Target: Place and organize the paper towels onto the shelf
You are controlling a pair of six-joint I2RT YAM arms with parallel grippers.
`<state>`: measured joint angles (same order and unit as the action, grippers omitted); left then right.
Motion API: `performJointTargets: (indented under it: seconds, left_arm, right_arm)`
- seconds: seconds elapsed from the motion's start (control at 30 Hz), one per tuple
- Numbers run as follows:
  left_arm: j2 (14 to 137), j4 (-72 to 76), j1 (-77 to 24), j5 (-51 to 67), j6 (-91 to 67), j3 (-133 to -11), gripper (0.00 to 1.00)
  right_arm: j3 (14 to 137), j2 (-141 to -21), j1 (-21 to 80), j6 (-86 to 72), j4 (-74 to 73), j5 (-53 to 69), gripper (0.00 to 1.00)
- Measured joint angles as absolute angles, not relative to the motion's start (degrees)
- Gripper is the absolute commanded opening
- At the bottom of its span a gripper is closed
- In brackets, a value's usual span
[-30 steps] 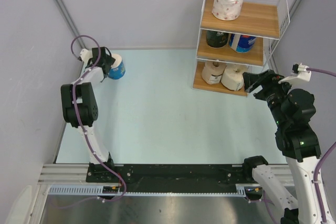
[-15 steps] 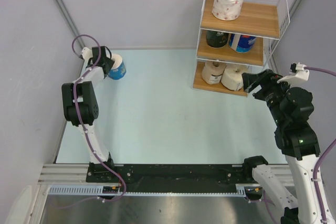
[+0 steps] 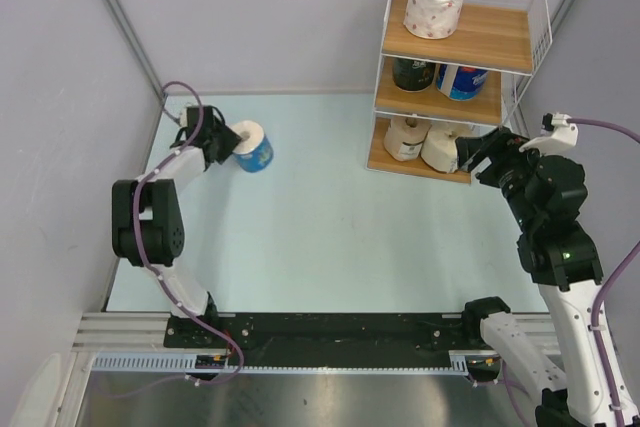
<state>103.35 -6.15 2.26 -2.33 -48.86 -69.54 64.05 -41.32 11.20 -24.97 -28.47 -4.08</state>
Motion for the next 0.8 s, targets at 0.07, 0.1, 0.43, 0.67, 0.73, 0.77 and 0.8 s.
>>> performJointTargets:
  seconds: [0.07, 0.1, 0.43, 0.67, 0.73, 0.77, 0.8]
  left_arm:
    - [100.4, -8.1, -1.7, -0.5, -47.8, -67.5, 0.43]
    - [99.0, -9.0, -4.0, 0.1, -47.2, -66.7, 0.43]
    - [87.5, -11.3, -31.9, 6.7, -40.3, -62.7, 0.43]
    - [83.3, -13.1, -42.4, 5.5, -35.9, -53.3, 0.44]
    - [83.3, -13.1, -45.5, 5.9, -34.7, -52.2, 0.45]
    - [83.3, -13.1, -46.7, 6.0, -34.3, -52.1, 0.47]
    - [83.3, -12.9, -48.1, 6.3, -33.8, -52.1, 0.48]
  right_arm:
    - [63.8, -41.5, 11.2, -24.9, -28.4, -4.1, 0.81]
    - [63.6, -41.5, 11.3, -24.8, -28.4, -4.1, 0.81]
    - [62.3, -44.2, 11.9, -24.1, -29.0, -1.7, 0.82]
    - [58.0, -46.0, 16.1, -21.9, -29.8, 1.7, 0.83]
    - [57.2, -46.9, 18.6, -20.7, -29.8, 3.1, 0.83]
    - [57.0, -47.7, 20.3, -20.2, -29.8, 3.5, 0.84]
    - [57.0, -48.4, 21.7, -19.7, -29.8, 3.8, 0.84]
